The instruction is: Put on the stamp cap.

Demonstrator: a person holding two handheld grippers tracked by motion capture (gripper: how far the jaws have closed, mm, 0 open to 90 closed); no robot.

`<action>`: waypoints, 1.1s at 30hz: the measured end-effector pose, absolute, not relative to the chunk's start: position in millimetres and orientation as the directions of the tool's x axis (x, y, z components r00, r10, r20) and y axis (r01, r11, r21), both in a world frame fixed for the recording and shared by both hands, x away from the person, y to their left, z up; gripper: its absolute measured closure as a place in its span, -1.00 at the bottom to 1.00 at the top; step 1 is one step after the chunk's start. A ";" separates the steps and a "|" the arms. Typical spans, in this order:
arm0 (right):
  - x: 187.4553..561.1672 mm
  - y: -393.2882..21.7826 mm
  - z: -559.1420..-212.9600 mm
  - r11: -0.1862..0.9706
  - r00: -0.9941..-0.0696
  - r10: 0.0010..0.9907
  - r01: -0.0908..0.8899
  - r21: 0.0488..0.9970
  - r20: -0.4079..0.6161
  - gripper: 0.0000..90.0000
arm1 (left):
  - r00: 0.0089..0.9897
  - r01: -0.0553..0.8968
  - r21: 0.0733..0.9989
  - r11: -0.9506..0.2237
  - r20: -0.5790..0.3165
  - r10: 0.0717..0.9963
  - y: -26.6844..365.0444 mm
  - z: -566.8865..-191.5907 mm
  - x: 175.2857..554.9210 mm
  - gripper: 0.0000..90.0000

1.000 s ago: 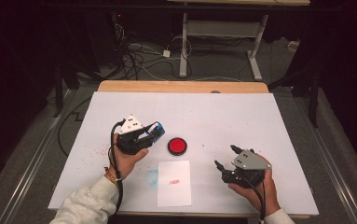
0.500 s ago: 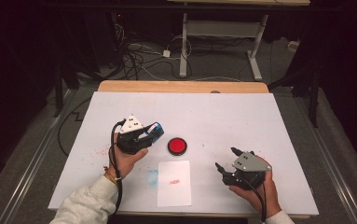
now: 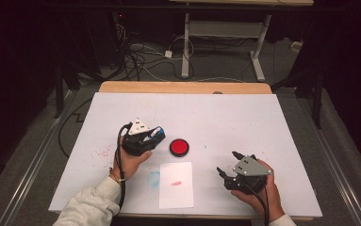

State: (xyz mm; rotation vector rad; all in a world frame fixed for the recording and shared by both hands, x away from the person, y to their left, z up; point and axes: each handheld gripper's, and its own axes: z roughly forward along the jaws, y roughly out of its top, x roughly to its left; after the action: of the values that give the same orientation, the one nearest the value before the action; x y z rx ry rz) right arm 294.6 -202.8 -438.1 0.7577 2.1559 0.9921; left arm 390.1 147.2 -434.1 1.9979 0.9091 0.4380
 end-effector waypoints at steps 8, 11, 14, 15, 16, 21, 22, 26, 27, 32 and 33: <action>294.2 -201.6 -439.2 0.553 -0.633 0.711 0.234 0.800 -0.306 -0.37 | 0.668 0.450 0.809 -0.378 -0.025 0.744 144.5 -443.4 392.3 0.50; 294.1 -200.7 -439.7 0.557 -0.636 0.707 0.231 0.798 -0.309 -0.37 | 0.662 0.466 0.798 -0.382 -0.028 0.749 142.3 -449.1 393.5 0.50; 294.2 -200.3 -440.3 0.563 -0.641 0.702 0.231 0.794 -0.312 -0.36 | 0.639 0.488 0.782 -0.388 -0.017 0.769 138.8 -456.0 394.3 0.50; 294.2 -199.8 -440.5 0.564 -0.639 0.704 0.235 0.792 -0.311 -0.36 | 0.631 0.497 0.780 -0.381 -0.023 0.776 137.3 -458.5 394.2 0.50; 294.3 -199.6 -440.7 0.569 -0.639 0.702 0.237 0.788 -0.314 -0.36 | 0.621 0.505 0.774 -0.383 -0.018 0.783 135.8 -460.5 394.2 0.50; 294.8 -198.5 -442.1 0.575 -0.643 0.698 0.241 0.782 -0.315 -0.36 | 0.568 0.535 0.768 -0.353 -0.018 0.823 127.9 -467.8 394.2 0.50; 294.8 -198.3 -442.2 0.576 -0.644 0.697 0.241 0.782 -0.315 -0.36 | 0.556 0.543 0.770 -0.335 -0.031 0.831 127.1 -469.0 394.3 0.50; 295.2 -197.4 -443.4 0.579 -0.647 0.694 0.242 0.778 -0.315 -0.36 | 0.519 0.567 0.773 -0.286 -0.066 0.852 124.6 -472.4 394.3 0.50; 295.3 -197.2 -443.7 0.581 -0.648 0.693 0.243 0.777 -0.316 -0.36 | 0.517 0.568 0.772 -0.285 -0.065 0.854 123.4 -472.5 393.9 0.50; 295.4 -196.4 -444.4 0.584 -0.649 0.692 0.246 0.773 -0.316 -0.36 | 0.521 0.565 0.775 -0.283 -0.069 0.851 119.3 -473.2 391.8 0.43; 295.5 -196.5 -444.6 0.586 -0.651 0.690 0.245 0.772 -0.317 -0.36 | 0.519 0.567 0.774 -0.281 -0.071 0.852 118.8 -473.6 391.6 0.40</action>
State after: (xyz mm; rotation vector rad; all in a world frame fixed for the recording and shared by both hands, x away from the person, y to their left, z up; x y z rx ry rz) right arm 295.5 -196.5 -444.6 0.7397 2.2052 0.9464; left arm 391.6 118.8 -473.6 1.9804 1.1564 0.4631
